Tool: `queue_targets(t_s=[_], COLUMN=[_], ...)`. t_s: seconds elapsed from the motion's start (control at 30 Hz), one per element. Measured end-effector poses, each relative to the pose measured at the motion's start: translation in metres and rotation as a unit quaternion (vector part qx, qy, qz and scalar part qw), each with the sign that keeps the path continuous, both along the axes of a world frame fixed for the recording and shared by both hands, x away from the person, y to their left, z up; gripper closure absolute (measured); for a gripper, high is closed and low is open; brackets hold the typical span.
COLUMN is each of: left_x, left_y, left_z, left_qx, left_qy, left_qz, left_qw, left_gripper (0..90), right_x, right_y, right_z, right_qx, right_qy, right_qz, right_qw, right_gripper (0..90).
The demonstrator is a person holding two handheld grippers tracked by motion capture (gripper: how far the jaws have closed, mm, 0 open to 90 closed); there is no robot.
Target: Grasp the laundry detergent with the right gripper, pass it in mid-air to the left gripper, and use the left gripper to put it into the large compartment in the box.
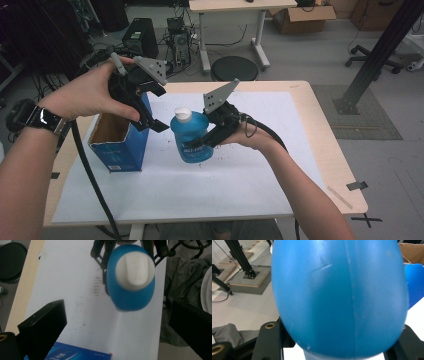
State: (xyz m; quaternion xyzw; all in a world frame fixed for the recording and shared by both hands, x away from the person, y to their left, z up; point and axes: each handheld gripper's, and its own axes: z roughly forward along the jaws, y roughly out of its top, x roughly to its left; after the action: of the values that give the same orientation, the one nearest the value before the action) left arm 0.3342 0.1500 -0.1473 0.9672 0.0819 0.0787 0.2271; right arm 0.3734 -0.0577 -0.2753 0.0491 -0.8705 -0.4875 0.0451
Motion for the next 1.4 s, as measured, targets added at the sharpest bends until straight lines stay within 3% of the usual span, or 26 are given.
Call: queue_targets(t_s=[0.27, 0.33, 0.7, 1.0, 1.4], left_x=[-0.001, -0.001, -0.002, -0.001, -0.001], left_y=[-0.013, -0.018, -0.027, -0.033, -0.038], left_z=[-0.006, -0.01, -0.025, -0.031, -0.03], left_qx=[0.017, 0.029, 0.063, 0.068, 0.07], left_qy=[0.006, 0.007, 0.009, 0.011, 0.01], left_qz=[-0.003, -0.004, -0.013, -0.01, -0.015], left_qw=[0.9998, 0.9995, 0.9978, 0.9976, 0.9974], left_gripper=[2.7, 2.7, 2.9, 6.1, 18.0], right_x=[0.001, 0.001, -0.002, -0.003, -0.004], right_y=[0.018, 0.023, 0.029, 0.027, 0.025], right_z=[0.001, 0.002, 0.006, 0.007, 0.006], right_qx=[-0.015, -0.02, -0.022, -0.021, -0.025], right_qy=[0.0, -0.005, -0.007, -0.009, -0.01], right_qz=[0.005, 0.004, 0.011, 0.007, 0.004], right_qw=[0.9999, 0.9998, 0.9997, 0.9997, 0.9996], right_gripper=[41.4, 41.4, 41.5, 41.5, 41.6])
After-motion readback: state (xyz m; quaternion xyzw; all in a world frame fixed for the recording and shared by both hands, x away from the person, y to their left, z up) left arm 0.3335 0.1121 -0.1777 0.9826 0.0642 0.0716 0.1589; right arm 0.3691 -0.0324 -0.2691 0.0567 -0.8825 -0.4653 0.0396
